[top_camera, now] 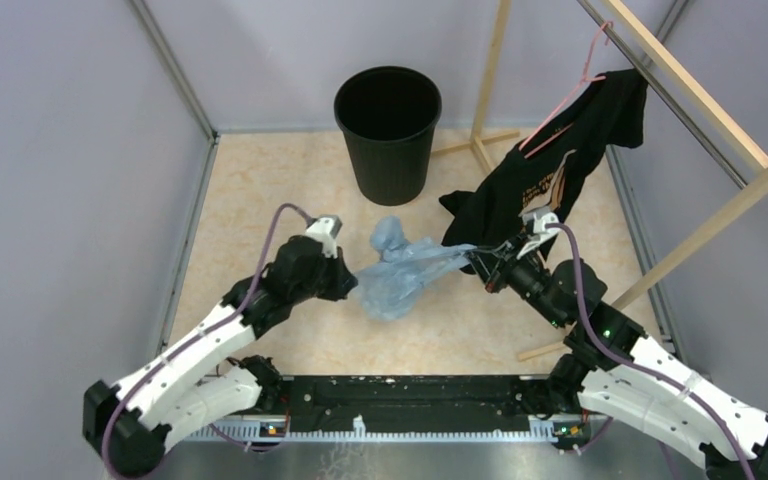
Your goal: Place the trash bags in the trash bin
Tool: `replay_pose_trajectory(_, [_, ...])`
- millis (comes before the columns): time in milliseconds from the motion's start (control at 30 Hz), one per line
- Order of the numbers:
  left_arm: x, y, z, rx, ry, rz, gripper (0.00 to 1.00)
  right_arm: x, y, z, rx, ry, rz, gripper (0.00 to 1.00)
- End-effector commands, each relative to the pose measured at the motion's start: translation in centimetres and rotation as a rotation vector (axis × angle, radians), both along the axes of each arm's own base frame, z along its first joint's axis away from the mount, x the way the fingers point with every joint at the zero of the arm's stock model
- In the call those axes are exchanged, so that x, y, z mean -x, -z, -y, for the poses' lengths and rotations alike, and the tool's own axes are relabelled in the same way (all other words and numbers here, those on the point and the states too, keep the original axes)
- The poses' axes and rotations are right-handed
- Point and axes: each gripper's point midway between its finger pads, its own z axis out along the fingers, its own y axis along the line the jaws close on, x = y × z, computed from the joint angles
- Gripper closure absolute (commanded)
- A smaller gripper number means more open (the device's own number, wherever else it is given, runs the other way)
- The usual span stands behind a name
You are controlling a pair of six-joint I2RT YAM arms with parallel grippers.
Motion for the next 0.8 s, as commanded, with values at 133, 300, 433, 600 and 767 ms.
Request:
replay_pose_trajectory(133, [4.9, 0.2, -1.1, 0.272, -0.014, 0.023, 1.0, -1.0, 1.6, 1.7, 0.05, 0.107, -0.045, 1.0])
replay_pose_trajectory(300, [8.9, -4.4, 1.4, 0.555, 0.221, 0.104, 1.0, -0.7, 3.2, 1.2, 0.04, 0.078, -0.068, 1.0])
replay_pose_trajectory(433, [10.9, -9.1, 1.8, 0.703, 0.33, 0.184, 1.0, 0.0, 4.9, -0.9, 0.068, -0.027, -0.1, 1.0])
replay_pose_trajectory(600, [11.0, -15.2, 0.5, 0.713, 0.313, 0.325, 1.0, 0.0, 6.4, -2.8, 0.131, -0.106, -0.134, 1.0])
replay_pose_trajectory(767, [11.7, -21.3, -0.7, 0.709, 0.32, 0.428, 1.0, -1.9, 7.7, -2.4, 0.175, 0.002, -0.194, 1.0])
